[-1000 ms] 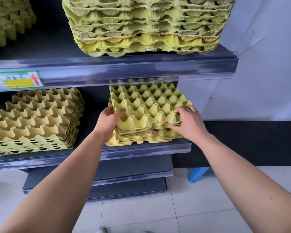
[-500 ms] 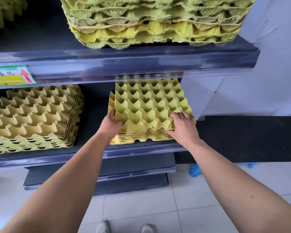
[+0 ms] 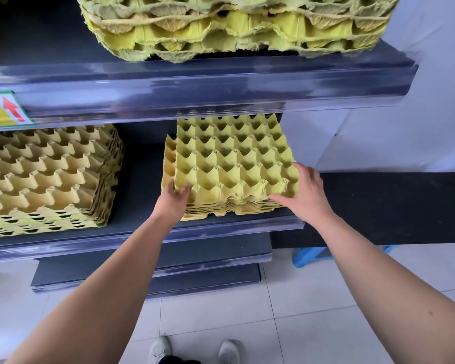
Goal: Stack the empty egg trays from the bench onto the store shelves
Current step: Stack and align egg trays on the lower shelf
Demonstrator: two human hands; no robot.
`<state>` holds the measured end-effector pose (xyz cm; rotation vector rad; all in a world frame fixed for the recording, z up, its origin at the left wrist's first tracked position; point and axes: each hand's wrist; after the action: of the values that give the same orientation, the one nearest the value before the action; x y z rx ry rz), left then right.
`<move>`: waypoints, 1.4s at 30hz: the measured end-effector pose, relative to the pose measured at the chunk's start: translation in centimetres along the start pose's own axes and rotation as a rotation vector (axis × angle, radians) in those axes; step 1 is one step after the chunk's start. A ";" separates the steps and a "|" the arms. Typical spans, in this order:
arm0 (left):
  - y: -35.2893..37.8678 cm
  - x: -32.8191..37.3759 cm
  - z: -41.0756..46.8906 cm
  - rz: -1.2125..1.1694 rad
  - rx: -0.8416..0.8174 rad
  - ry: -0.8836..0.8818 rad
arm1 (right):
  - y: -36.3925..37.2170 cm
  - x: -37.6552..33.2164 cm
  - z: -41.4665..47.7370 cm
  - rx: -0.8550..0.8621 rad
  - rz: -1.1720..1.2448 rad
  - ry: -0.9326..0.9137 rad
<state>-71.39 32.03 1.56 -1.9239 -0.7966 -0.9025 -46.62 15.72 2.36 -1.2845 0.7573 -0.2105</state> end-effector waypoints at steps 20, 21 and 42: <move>-1.0 1.2 -1.5 -0.285 0.187 0.217 | -2.1 -2.2 -1.3 -0.062 0.407 0.139; -1.4 1.0 -1.5 -0.294 0.200 0.224 | -2.0 -2.7 -1.4 -0.060 0.403 0.127; -2.4 -3.3 1.2 -0.217 0.101 0.037 | 1.8 -4.2 -1.1 -0.277 0.329 0.166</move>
<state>-74.74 33.54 -0.57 -1.7519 -1.0236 -1.0051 -50.87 17.67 2.28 -1.3901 1.1579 0.0583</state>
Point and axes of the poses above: each hand's wrist, its own z-axis towards the middle knuckle, its own y-axis out of the palm, x = y × z, and after that the axes turned 9 degrees about -z, right-handed
